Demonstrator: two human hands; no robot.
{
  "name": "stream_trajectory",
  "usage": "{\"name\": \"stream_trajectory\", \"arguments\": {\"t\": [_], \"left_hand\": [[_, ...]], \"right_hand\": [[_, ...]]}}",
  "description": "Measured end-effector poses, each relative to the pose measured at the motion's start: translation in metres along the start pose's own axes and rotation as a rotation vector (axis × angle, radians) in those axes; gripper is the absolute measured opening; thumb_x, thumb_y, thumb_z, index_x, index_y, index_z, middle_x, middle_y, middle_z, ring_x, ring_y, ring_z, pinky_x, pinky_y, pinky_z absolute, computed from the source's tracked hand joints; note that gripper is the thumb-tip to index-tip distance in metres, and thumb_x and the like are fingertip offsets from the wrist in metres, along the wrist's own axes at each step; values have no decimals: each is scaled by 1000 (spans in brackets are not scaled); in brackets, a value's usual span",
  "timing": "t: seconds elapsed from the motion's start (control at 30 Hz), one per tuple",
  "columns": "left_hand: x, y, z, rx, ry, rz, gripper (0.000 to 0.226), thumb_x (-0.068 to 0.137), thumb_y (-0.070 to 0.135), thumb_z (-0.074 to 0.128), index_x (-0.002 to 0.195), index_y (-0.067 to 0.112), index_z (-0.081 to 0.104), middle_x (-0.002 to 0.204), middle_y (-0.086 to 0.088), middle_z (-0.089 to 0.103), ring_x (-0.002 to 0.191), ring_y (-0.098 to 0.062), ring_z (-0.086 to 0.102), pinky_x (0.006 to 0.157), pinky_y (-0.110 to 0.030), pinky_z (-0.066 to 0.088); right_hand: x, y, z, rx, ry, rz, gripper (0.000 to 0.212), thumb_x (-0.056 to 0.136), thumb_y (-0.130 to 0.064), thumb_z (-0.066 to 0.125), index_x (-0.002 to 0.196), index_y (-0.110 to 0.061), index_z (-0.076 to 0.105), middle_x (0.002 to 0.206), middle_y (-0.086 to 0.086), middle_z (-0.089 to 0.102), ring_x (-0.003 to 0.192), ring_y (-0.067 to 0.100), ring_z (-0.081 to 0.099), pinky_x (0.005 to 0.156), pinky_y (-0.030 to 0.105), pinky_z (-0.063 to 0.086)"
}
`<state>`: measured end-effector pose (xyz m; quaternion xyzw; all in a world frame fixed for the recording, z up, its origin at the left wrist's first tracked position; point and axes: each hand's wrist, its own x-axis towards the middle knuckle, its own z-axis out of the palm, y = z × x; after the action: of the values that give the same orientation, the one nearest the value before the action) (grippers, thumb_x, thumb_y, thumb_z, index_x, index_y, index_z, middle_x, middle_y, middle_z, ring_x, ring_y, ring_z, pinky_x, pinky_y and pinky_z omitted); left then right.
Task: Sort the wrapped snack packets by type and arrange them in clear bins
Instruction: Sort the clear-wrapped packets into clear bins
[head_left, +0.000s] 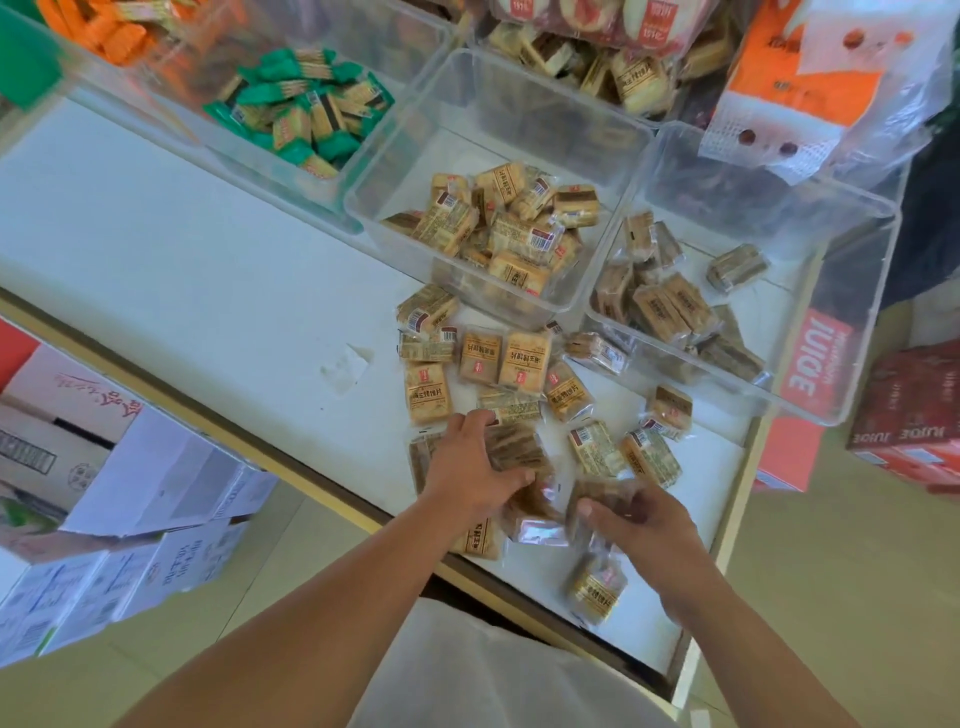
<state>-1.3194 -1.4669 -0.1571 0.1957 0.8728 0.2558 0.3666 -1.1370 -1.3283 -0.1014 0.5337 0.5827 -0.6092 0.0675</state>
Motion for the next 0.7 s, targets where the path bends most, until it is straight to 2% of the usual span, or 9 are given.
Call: {"name": "stream_trajectory", "arguments": {"t": [0.07, 0.13, 0.23, 0.33, 0.47, 0.53, 0.6, 0.7], "left_hand": [[0, -1, -1, -28, -1, 36, 80, 71, 46, 88, 138, 29, 47, 124, 7, 44, 109, -14, 55, 95, -31, 49], [-1, -2, -2, -74, -1, 53, 75, 69, 41, 90, 133, 29, 53, 121, 9, 43, 104, -9, 54, 95, -27, 48], [-1, -4, -7, -98, 38, 97, 64, 68, 47, 89, 123, 31, 61, 114, 17, 48, 99, -1, 56, 91, -21, 49], [-4, -2, -22, -208, 67, 46, 52, 70, 49, 89, 114, 36, 65, 101, 20, 66, 92, 2, 64, 78, -8, 50], [-15, 31, -55, -506, 202, -32, 40, 72, 40, 92, 101, 35, 67, 89, 15, 71, 79, 0, 67, 66, -11, 51], [-18, 65, -73, -634, 262, 10, 33, 77, 30, 90, 101, 29, 68, 86, 15, 72, 77, 3, 66, 63, -9, 49], [-15, 103, -89, -686, 281, 87, 29, 80, 29, 87, 102, 25, 68, 85, 14, 71, 74, 6, 65, 63, -8, 48], [8, 154, -100, -686, 288, 194, 31, 80, 35, 87, 102, 31, 65, 88, 13, 69, 75, 6, 63, 63, -10, 49]], "right_hand": [[2, -5, -1, 113, 29, 12, 36, 78, -32, 88, 108, -20, 71, 99, 1, 78, 93, 22, 74, 78, 38, 59], [2, -12, -2, 167, 11, 16, 29, 87, -26, 80, 113, -19, 69, 99, 2, 78, 93, 22, 74, 80, 41, 59], [2, -26, -2, 248, -38, 32, 22, 92, -17, 74, 114, -15, 70, 103, 9, 77, 95, 31, 73, 90, 47, 59], [3, -44, -5, 246, -38, -24, 21, 92, -9, 72, 112, -14, 71, 104, 10, 77, 95, 29, 73, 80, 38, 60], [2, -93, -11, 230, 89, -213, 20, 85, -16, 81, 103, -16, 71, 91, 11, 75, 83, 28, 72, 82, 44, 59], [3, -127, -22, 271, 142, -295, 19, 88, -21, 79, 104, -14, 72, 90, 12, 75, 79, 26, 72, 82, 46, 61], [11, -158, -39, 320, 209, -326, 19, 93, -26, 74, 104, -11, 73, 97, 17, 74, 80, 32, 73, 83, 49, 61], [30, -189, -65, 361, 343, -370, 14, 96, -29, 70, 94, -16, 73, 87, 6, 76, 69, 24, 72, 68, 36, 63]]}}
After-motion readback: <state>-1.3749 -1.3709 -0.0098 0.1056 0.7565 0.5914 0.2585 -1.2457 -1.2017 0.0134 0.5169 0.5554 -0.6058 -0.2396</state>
